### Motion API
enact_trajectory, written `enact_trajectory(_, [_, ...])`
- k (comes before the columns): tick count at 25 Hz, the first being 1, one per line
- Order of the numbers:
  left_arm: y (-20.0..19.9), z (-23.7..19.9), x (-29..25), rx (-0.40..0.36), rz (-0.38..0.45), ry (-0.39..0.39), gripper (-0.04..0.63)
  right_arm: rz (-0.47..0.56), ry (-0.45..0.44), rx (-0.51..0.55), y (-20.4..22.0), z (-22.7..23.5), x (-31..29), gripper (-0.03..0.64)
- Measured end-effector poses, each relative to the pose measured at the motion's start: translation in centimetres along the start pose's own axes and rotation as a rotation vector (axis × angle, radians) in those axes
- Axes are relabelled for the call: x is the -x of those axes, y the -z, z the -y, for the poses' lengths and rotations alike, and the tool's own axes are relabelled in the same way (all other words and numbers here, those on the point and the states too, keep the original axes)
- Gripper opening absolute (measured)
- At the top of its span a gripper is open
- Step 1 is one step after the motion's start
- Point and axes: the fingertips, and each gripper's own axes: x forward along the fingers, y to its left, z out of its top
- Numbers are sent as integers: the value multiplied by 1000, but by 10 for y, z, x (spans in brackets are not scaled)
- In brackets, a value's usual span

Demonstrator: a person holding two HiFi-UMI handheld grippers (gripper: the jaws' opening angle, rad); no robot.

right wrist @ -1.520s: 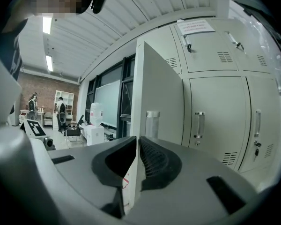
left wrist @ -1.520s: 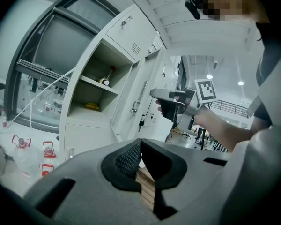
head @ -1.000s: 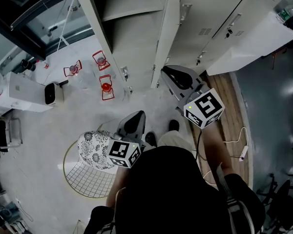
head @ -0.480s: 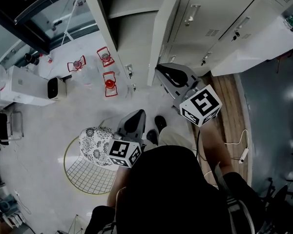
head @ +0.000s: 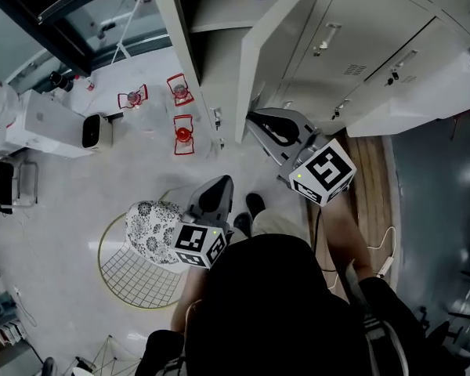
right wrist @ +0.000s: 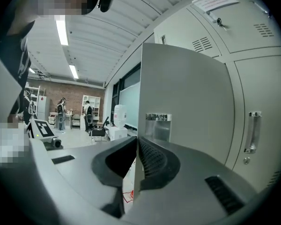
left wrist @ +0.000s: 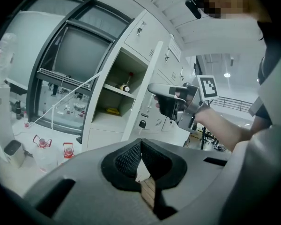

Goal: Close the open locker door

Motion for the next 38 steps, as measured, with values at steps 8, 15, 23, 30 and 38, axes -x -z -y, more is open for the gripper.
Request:
enact_trajectory(8, [-14, -3, -11, -1, 25, -81, 18, -11, -104, 37, 0, 9, -14, 8])
enact_trajectory(15, [-23, -2, -19, -5, 47, -155, 18, 5, -169, 30, 1, 13, -27, 8])
enact_trajectory(23, [-25, -1, -28, 22, 76, -225, 17, 25, -221, 16, 7, 24, -43, 8])
enact_trajectory(30, [-27, -7, -33, 54, 106, -301, 18, 42, -248, 20, 7, 30, -55, 9])
enact_trajectory(38, [-22, -7, -34, 63, 102, -352, 18, 47, -266, 30, 9, 33, -65, 9])
